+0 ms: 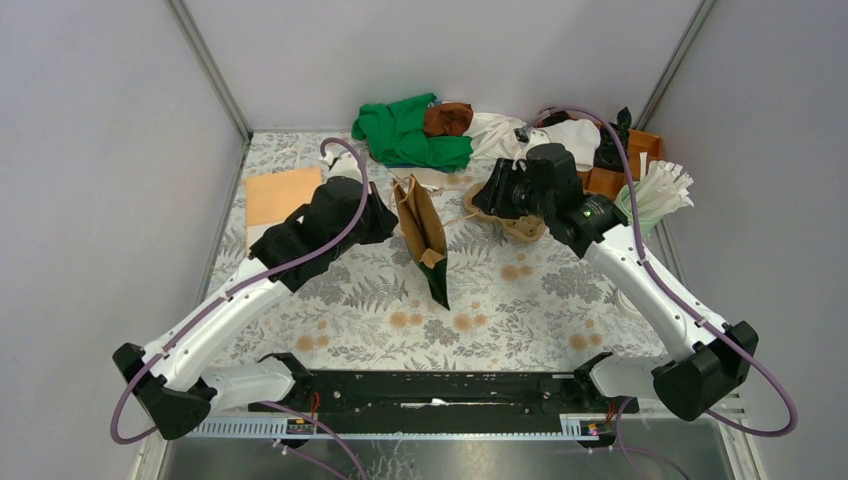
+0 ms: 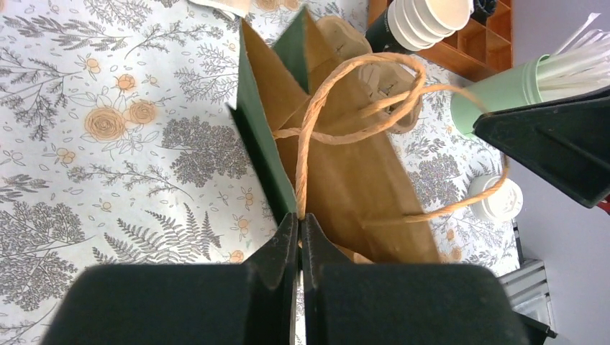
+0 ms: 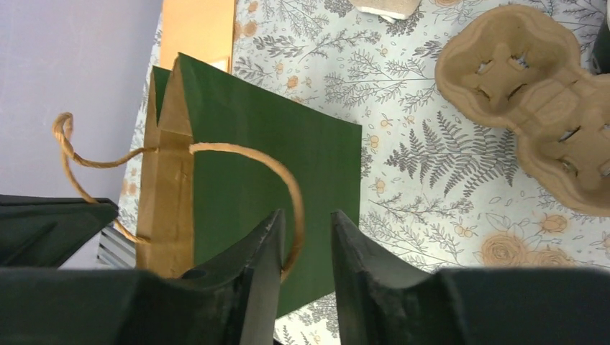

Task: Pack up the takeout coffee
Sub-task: Open the takeout bag at the center of the board.

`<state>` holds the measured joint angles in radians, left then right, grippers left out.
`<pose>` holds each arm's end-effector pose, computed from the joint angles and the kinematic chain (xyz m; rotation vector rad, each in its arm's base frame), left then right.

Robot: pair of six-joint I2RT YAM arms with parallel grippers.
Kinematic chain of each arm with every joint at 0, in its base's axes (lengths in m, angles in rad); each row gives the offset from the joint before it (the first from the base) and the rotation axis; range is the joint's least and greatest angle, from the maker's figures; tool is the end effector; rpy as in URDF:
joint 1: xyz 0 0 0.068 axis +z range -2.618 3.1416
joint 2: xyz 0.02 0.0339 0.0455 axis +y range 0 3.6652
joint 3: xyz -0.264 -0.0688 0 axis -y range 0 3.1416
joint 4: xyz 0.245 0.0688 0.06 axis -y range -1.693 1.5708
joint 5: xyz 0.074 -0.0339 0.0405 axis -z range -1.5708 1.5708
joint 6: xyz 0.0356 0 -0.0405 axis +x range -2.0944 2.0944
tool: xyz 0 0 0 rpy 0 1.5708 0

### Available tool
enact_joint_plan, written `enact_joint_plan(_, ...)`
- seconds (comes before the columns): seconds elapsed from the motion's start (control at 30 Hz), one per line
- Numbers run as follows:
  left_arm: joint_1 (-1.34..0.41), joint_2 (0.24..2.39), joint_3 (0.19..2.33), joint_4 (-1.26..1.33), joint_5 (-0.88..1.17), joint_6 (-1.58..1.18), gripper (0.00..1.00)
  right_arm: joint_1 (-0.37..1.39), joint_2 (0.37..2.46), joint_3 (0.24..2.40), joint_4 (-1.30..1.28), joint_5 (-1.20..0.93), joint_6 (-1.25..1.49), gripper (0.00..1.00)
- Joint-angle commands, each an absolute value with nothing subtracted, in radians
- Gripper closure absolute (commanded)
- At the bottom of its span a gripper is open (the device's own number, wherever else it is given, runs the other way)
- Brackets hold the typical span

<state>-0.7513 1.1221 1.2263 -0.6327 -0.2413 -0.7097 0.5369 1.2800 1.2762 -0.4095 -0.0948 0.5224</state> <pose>0.1788 -0.1553 0.3818 -0.1044 2.1431 -0.6266 0.2473 0.1511 0.3815 -0.0790 2.0657 0.7667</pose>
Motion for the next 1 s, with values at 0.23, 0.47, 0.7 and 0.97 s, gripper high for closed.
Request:
enact_joint_plan(0.23, -0.746, 1.132, 1.271, -0.455, 0.049, -0.565, 1.00, 0.566, 1.289, 1.373, -0.446, -0.249, 0.439, 0.37)
enact_joint_plan(0.47, -0.747, 1.166, 1.289, -0.406, 0.137, -0.566, 1.00, 0.604, 1.320, 1.474, -0.514, -0.302, 0.407, 0.29)
enact_joint_plan(0.7, -0.747, 1.155, 1.269, -0.364, 0.146, -0.592, 1.00, 0.654, 1.333, 1.478, -0.571, -0.251, 0.391, 0.30)
enact_joint_plan(0.97, -0.747, 1.147, 1.233, -0.337, 0.130, -0.617, 1.00, 0.694, 1.337, 1.433, -0.614, -0.169, 0.390, 0.27)
